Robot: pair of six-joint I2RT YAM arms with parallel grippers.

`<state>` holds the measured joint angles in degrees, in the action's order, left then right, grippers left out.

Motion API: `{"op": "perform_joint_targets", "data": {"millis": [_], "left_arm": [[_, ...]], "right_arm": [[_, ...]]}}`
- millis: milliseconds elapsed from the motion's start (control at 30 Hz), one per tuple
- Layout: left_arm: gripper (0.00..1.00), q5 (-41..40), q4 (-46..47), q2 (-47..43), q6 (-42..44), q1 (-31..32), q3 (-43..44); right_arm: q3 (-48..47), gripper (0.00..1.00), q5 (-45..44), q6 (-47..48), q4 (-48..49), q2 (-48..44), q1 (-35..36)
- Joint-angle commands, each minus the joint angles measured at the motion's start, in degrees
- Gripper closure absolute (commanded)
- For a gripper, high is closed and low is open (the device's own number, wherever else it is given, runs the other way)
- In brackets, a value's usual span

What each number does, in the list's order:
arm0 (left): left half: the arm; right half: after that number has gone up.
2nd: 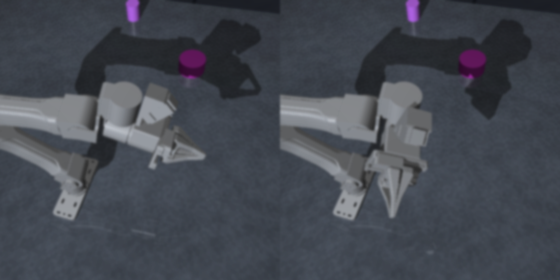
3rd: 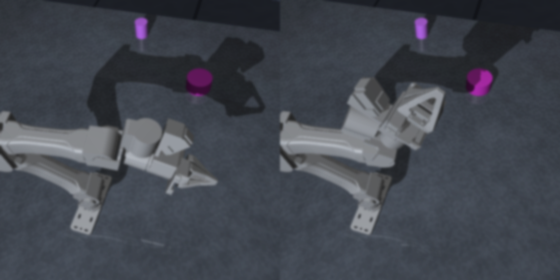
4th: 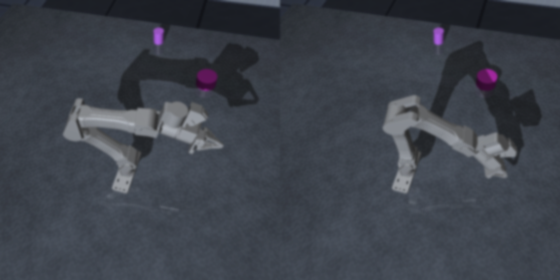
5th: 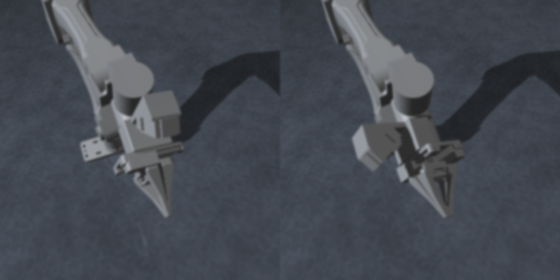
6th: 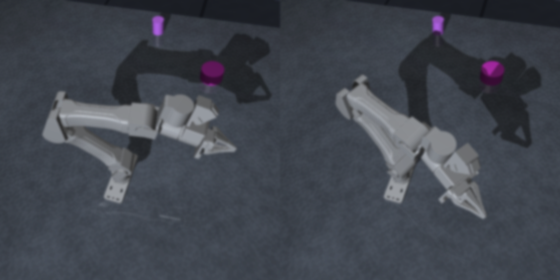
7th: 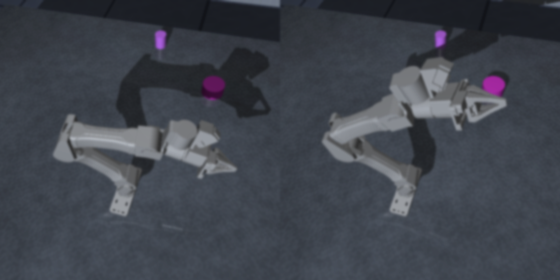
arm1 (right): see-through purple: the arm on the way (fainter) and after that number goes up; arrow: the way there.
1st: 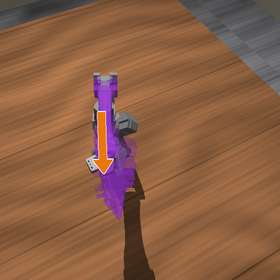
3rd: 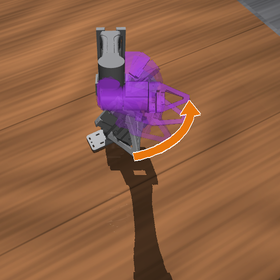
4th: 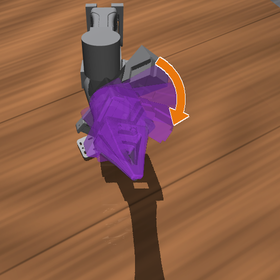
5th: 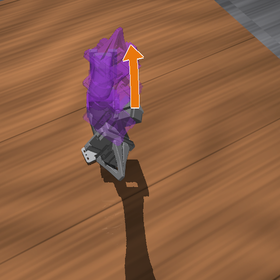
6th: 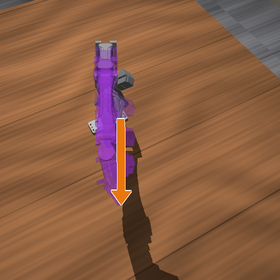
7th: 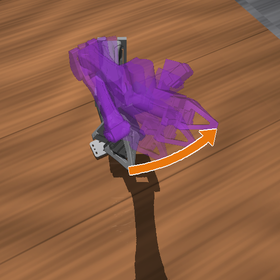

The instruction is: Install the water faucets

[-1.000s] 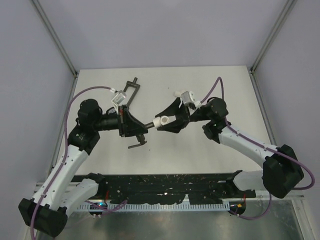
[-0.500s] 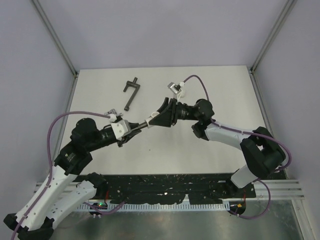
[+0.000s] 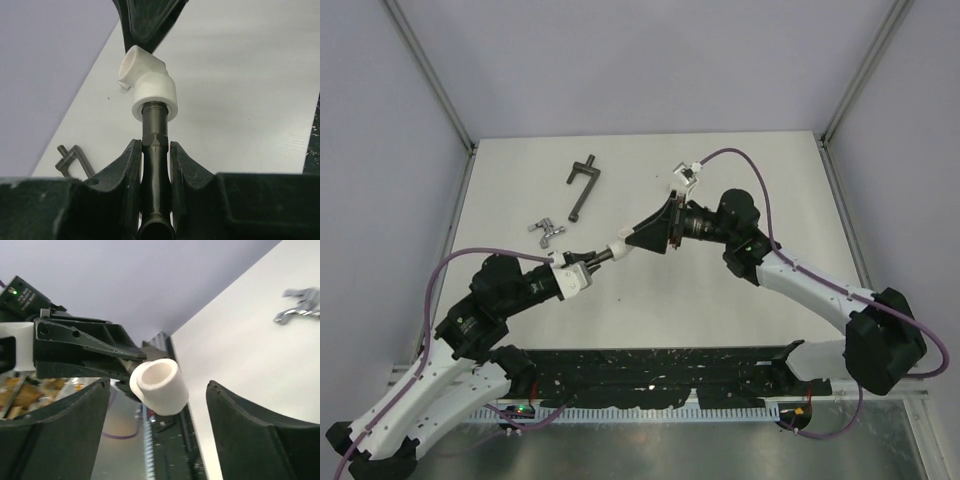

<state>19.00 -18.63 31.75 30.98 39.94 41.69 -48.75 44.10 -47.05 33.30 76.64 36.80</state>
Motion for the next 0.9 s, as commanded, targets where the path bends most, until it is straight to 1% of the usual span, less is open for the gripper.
{"op": "perform_joint_targets", "data": {"millis": [0, 33, 67, 100, 133, 167, 200, 267, 333, 400, 467, 533, 667, 767, 867], "left_arm": [[1.0, -1.8, 1.1, 0.2, -9.7, -0.3, 0.8], [1.0, -1.0, 0.7, 0.9, -12.3, -0.3, 0.8], [1.0, -0.2, 0.6, 1.3, -14.4, -0.5, 0.8], [1.0, 0.6, 0.6, 2.1, -16.5, -0.7, 0.8], [1.0, 1.8, 0.6, 2.8, -19.1, -1.3, 1.0], [1.0, 3.4, 0.6, 3.5, -21.9, -2.0, 1.2], [1.0, 5.8, 0.8, 4.5, -24.6, -3.2, 1.5], [1.0, 11.6, 2.1, 6.2, -30.6, -6.4, 2.2], [1.0, 18.2, 5.2, 8.0, -39.5, -10.9, 2.2], [1.0, 27.9, 10.9, 9.4, -48.9, -16.6, 1.4], [1.0, 33.3, 17.7, 10.8, -57.2, -19.1, 0.1], [1.0, 36.2, 21.6, 11.9, -61.9, -19.6, 0.1], [1.0, 40.4, 23.5, 14.5, -69.1, -19.6, 1.9], [1.0, 43.1, 23.5, 15.4, -71.8, -19.6, 3.0], [1.0, 43.8, 23.4, 15.3, -73.2, -19.6, 3.8]], "right_arm": [[-3.5, 0.1, -7.3, 19.8, -8.7, -9.5, -1.6], [-3.5, 0.08, -8.2, 24.8, -9.8, -11.7, -1.6], [-3.2, 0.06, -9.4, 27.5, -11.5, -12.6, -1.6], [-3.0, 0.05, -9.5, 33.5, -12.0, -14.7, -1.6], [-2.1, 0.03, -9.8, 35.9, -11.9, -15.6, -1.6], [-1.0, 0.03, -9.5, 41.4, -11.2, -17.6, -1.7], [0.7, 0.03, -7.6, 44.3, -10.1, -18.5, -1.6], [3.1, 0.03, -4.9, 51.2, -8.3, -20.9, -1.6], [5.3, 0.03, -1.7, 59.3, -7.8, -22.6, -1.2], [7.1, 0.02, 0.0, 65.0, -7.7, -24.0, -0.2], [8.2, 0.01, 1.2, 69.3, -7.9, -24.8, 1.0], [8.1, 0.01, 1.5, 71.9, -8.9, -24.8, 2.5], [7.1, 0.01, -0.6, 77.0, -12.7, -24.1, 5.0], [7.2, 0.01, -2.8, 79.2, -12.2, -23.6, 6.4], [6.2, 0.02, -2.6, 81.2, -13.8, -22.4, 7.0]]}}
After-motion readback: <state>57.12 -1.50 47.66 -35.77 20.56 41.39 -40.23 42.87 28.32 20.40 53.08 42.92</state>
